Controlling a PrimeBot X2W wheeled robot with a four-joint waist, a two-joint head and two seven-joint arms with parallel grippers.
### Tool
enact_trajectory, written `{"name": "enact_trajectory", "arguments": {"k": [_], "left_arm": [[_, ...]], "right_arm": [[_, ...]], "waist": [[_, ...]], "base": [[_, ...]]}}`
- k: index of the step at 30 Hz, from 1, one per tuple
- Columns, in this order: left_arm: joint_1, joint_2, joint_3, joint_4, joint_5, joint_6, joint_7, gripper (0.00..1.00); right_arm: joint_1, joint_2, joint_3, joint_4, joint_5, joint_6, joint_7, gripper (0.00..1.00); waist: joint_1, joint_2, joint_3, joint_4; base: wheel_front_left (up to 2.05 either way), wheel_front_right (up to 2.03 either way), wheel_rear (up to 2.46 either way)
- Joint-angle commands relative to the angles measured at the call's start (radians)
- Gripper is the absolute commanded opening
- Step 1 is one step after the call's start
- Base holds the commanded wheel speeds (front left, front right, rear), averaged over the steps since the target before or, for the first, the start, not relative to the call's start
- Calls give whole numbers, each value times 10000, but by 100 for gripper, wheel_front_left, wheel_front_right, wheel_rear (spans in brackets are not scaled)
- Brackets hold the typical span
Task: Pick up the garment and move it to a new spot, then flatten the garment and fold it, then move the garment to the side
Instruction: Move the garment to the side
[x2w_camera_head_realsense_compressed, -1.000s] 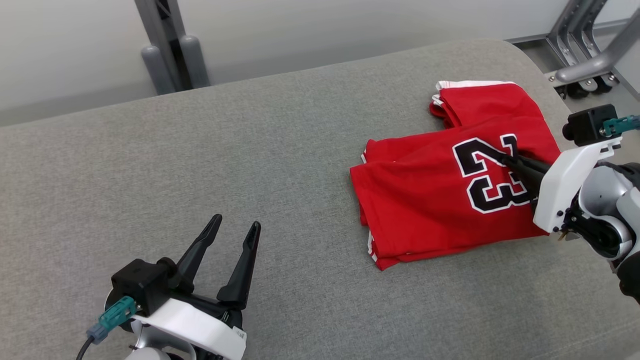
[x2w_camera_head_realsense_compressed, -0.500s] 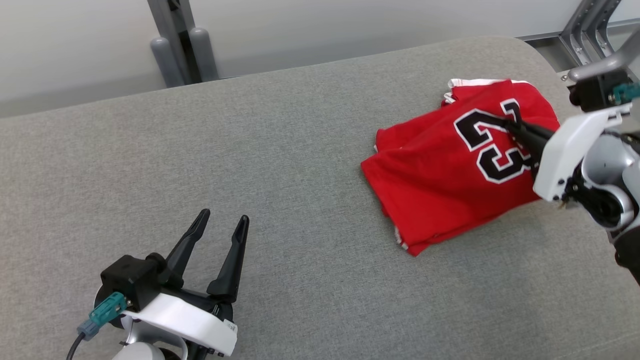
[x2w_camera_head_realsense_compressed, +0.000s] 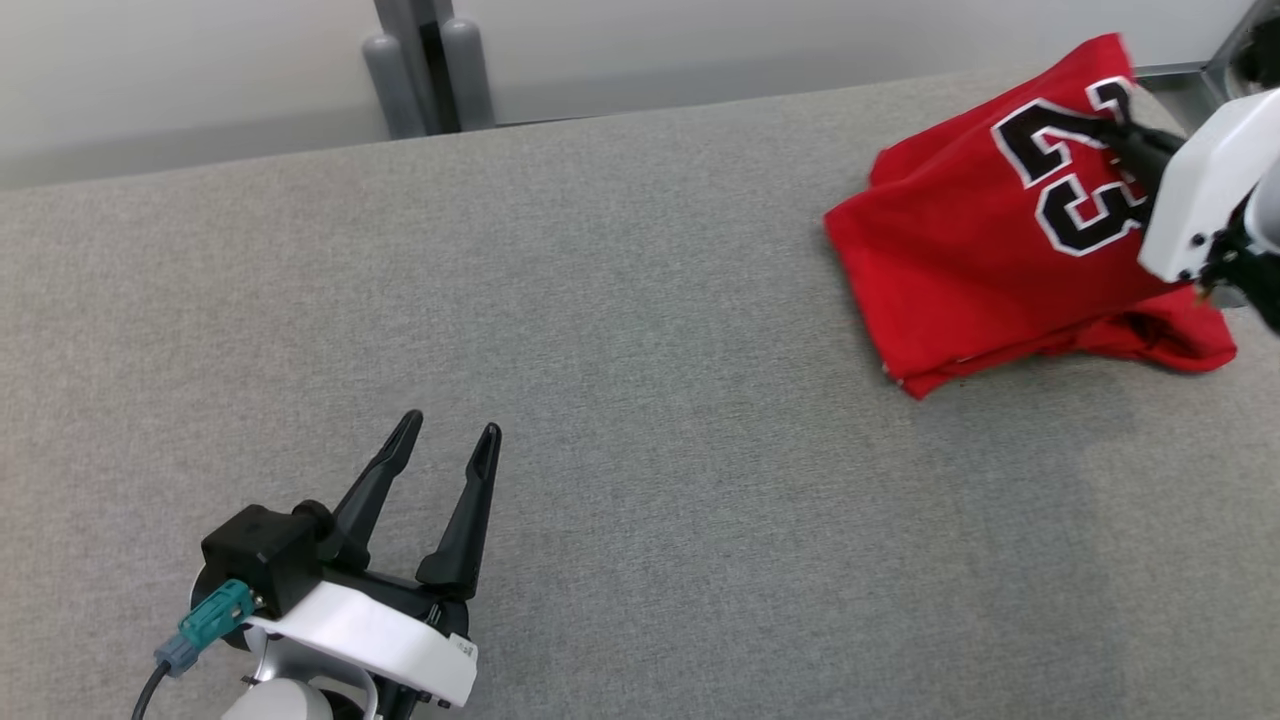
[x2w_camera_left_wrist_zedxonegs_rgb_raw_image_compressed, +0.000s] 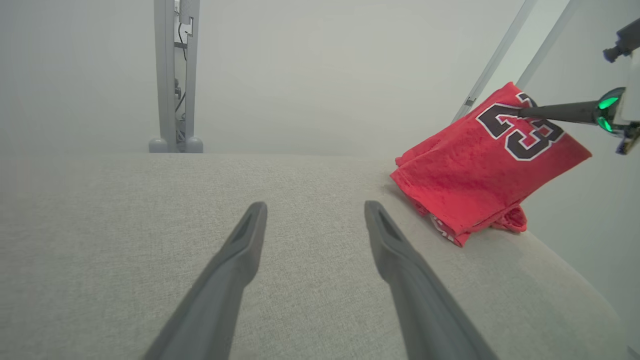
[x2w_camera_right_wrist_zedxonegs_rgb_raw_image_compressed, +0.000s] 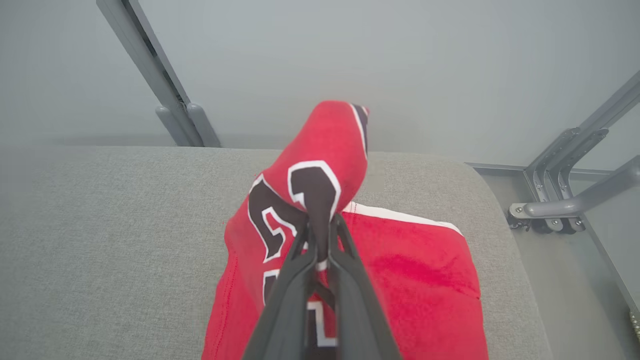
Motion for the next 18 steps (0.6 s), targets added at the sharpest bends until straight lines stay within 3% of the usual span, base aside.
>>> {"name": "enact_trajectory", "arguments": {"k": [1, 18], "left_arm": [[-210, 12, 19, -6, -1, -28, -22, 100], [-454, 108, -67, -152, 113, -9, 78, 100]], "right_arm": [[-155, -102, -83, 97, -126, 1, 41, 0], [-921, -977, -105, 1196, -2379, 0, 76, 0]], "waist": [[0, 0, 102, 102], [0, 0, 513, 505]], "base": [[0, 0, 0], [0, 0, 0]]}}
